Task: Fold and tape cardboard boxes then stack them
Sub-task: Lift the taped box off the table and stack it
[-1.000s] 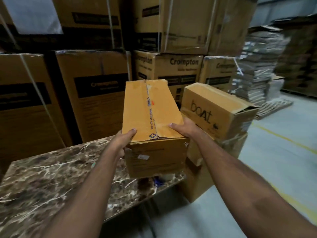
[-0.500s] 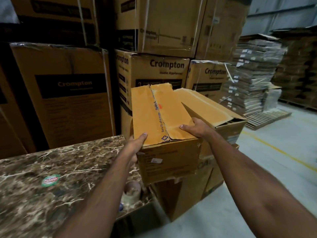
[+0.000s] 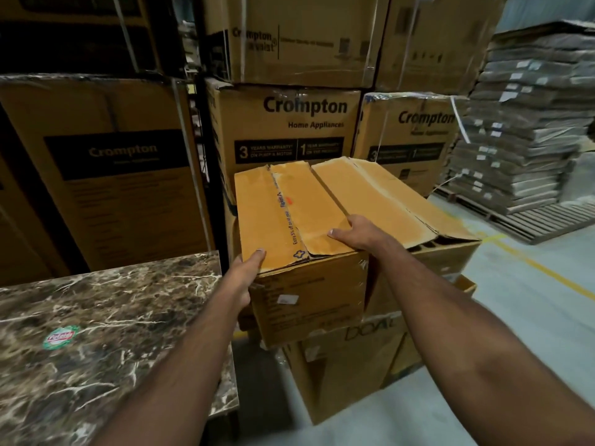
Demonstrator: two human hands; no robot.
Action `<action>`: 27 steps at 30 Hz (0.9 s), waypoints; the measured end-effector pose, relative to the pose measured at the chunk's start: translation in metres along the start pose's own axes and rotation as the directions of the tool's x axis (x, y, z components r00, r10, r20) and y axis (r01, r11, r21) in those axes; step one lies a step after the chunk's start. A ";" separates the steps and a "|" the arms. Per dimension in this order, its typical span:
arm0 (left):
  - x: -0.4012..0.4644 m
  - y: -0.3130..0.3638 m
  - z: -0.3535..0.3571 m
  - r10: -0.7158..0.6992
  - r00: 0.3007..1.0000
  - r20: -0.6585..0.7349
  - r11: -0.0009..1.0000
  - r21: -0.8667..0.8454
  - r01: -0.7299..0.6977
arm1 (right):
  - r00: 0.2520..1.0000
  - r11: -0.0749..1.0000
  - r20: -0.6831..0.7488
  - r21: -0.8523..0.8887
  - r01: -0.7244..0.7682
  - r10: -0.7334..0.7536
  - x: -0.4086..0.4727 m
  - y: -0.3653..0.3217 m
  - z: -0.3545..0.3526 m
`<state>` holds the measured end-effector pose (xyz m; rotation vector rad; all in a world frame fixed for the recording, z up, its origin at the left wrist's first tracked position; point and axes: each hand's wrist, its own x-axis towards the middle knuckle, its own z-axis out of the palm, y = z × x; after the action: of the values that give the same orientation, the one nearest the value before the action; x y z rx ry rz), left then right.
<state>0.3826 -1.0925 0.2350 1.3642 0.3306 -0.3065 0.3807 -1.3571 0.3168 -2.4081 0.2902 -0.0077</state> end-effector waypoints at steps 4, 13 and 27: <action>0.008 0.006 0.020 0.021 0.997 -0.069 1.000 -0.012 -0.022 | 0.996 0.945 -0.009 -0.316 0.080 -0.088 0.025 0.001 -0.004; 0.022 -0.001 0.085 0.071 0.990 -0.118 0.983 0.174 -0.050 | 0.980 0.720 -0.157 -0.693 -0.024 -0.119 0.037 0.041 -0.011; 0.006 -0.010 0.111 0.002 1.000 0.029 0.937 0.349 -0.012 | 0.992 0.828 -0.119 -0.551 -0.099 0.040 0.040 0.094 -0.019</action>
<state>0.3897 -1.2033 0.2424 1.7092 0.2546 -0.3912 0.3988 -1.4467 0.2667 -2.9853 0.4835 -0.0158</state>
